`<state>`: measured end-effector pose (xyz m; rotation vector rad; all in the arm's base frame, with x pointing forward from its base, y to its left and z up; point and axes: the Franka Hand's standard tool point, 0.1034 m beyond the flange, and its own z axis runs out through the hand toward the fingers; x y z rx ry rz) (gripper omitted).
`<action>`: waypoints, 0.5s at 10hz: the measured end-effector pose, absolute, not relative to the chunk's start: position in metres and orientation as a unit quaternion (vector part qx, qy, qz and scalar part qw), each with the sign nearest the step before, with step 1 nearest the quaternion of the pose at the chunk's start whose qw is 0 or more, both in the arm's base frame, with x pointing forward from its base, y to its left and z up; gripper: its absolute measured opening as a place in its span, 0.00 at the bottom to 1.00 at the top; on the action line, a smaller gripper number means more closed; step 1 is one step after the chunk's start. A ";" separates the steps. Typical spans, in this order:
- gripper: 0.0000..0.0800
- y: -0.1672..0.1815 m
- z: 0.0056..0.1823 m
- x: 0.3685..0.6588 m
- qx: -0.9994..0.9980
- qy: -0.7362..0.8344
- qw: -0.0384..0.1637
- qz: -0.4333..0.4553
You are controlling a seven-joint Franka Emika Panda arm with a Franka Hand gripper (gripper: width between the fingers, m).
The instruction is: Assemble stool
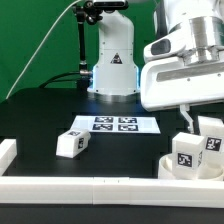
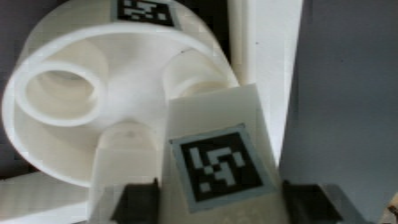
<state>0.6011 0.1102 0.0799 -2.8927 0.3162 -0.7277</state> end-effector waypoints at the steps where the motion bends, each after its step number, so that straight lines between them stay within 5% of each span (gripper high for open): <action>1: 0.41 0.110 0.080 0.601 -0.962 0.105 0.071 -0.242; 2: 0.41 0.111 0.081 0.601 -0.963 0.104 0.072 -0.239; 4: 0.77 0.111 0.096 0.605 -0.965 0.096 0.073 -0.234; 5: 0.80 0.111 0.103 0.606 -0.965 0.093 0.074 -0.232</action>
Offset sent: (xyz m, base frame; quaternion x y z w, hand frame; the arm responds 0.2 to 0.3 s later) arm -0.0017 -0.0061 0.0249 -0.0043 -0.0319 -0.0227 0.9992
